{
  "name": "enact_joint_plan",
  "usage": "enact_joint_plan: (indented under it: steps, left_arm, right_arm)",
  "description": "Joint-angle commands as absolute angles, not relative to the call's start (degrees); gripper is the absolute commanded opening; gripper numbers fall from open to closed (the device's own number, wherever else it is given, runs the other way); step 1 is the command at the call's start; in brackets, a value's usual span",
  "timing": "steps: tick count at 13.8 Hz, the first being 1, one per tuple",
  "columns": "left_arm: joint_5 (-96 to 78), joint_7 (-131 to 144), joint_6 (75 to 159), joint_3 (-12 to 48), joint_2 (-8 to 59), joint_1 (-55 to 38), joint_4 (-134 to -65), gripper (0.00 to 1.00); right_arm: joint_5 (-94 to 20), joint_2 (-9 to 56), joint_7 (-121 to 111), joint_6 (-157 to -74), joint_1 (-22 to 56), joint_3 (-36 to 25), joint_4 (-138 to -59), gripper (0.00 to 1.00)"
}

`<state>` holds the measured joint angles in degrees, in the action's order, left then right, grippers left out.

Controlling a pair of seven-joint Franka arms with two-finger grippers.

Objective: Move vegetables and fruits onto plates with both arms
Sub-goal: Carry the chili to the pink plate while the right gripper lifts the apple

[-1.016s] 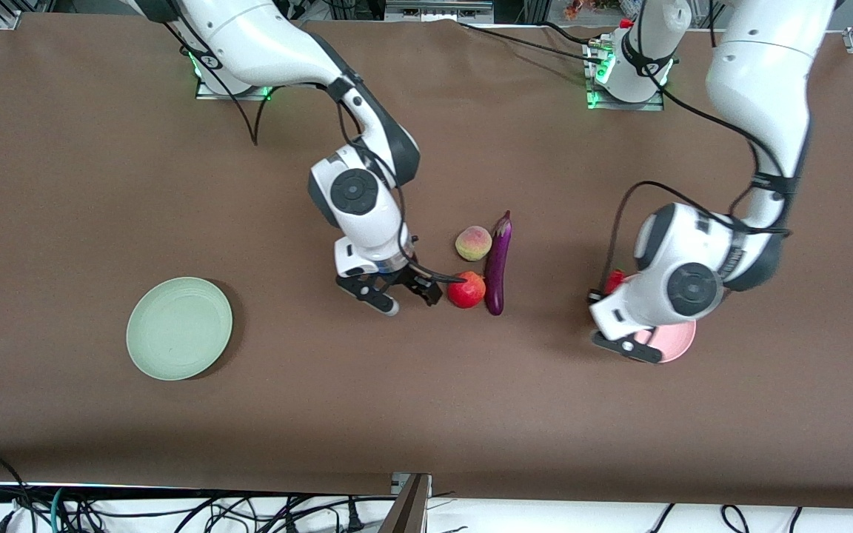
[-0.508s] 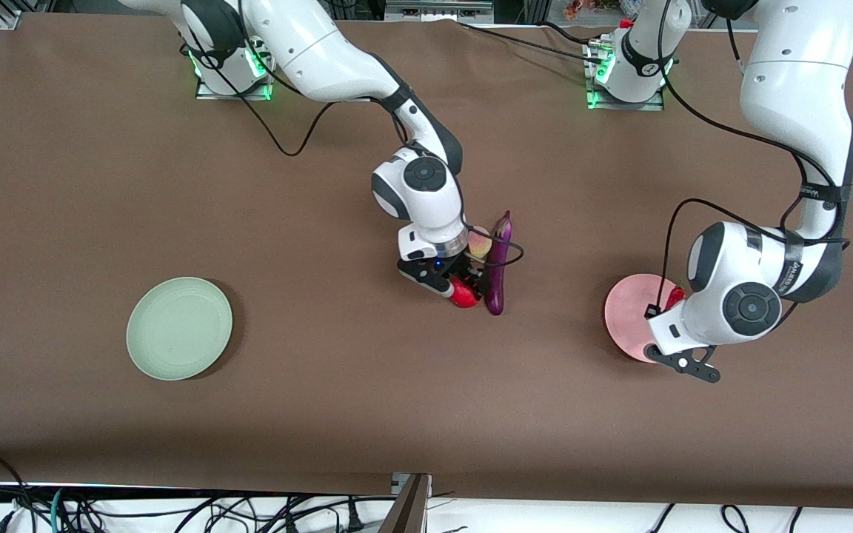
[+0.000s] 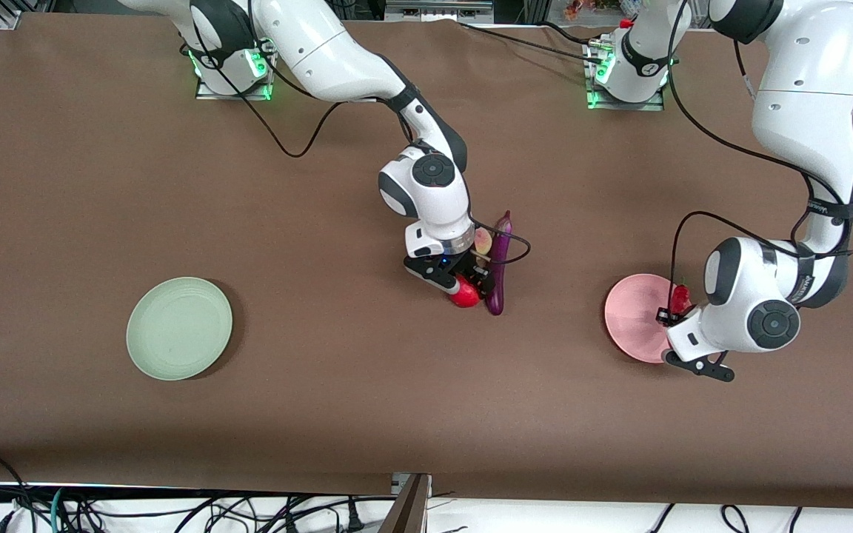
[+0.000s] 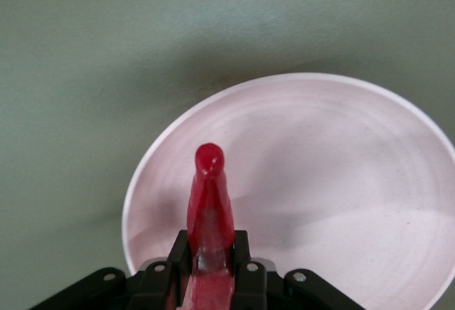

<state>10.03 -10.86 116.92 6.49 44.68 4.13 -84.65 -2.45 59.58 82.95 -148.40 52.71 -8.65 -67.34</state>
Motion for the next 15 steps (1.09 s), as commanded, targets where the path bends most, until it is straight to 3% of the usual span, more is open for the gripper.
enact_joint_plan:
  steps: [1, 2, 7, 12, 15]
  left_arm:
    - [9.14, -13.26, 116.37, 6.59, 44.91, 4.04, -82.97, 0.59]
    - [8.88, -13.18, 116.37, 6.59, 44.91, 4.04, -82.97, 1.0]
    - [8.88, -12.57, 115.67, 6.77, 44.39, 3.78, -82.97, 1.0]
    - [8.79, -7.49, 108.83, 13.6, 41.49, 3.52, -83.23, 1.0]
    - [8.79, 1.55, 105.82, 21.16, 39.47, 3.6, -84.8, 1.0]
  right_arm:
    - [-0.8, 60.03, 82.36, -147.66, 52.65, -9.67, -65.74, 0.21]
    - [-0.88, 58.81, 81.48, -147.05, 52.04, -9.67, -65.83, 0.21]
    - [-4.38, 48.11, 59.38, -125.98, 44.57, -8.96, -68.97, 0.21]
    - [-5.98, 31.67, 27.15, -124.63, 31.41, -9.14, -91.45, 0.21]
    - [-6.06, 29.09, 5.35, -124.89, 20.17, -9.14, -97.02, 0.23]
